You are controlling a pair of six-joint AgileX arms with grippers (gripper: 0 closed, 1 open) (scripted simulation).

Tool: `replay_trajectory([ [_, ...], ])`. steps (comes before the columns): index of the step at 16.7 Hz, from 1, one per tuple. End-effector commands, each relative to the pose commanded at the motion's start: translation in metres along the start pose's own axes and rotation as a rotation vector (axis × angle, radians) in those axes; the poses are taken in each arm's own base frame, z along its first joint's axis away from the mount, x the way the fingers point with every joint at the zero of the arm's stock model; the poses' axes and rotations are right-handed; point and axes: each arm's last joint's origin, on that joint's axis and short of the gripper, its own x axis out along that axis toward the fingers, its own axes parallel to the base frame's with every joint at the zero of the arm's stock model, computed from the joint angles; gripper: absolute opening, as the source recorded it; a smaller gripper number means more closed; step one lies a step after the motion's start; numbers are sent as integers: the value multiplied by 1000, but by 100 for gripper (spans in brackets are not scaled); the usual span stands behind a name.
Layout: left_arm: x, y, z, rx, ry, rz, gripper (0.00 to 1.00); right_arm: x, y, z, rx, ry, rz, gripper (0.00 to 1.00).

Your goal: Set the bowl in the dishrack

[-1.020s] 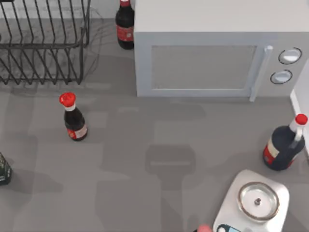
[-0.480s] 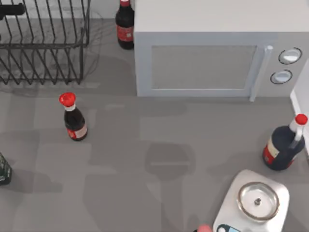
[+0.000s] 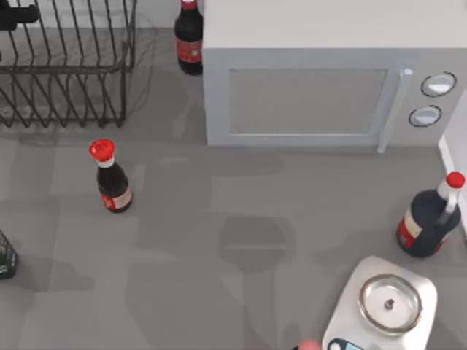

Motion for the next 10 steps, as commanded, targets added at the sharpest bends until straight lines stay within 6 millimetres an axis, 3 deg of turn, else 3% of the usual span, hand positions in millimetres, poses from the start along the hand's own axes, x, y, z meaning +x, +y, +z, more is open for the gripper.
replay_trajectory([
  [4, 0, 0, 0, 0, 0, 0, 98, 0, 0, 0, 0, 0, 0, 100],
  [10, 0, 0, 0, 0, 0, 0, 100, 0, 0, 0, 0, 0, 0, 100],
])
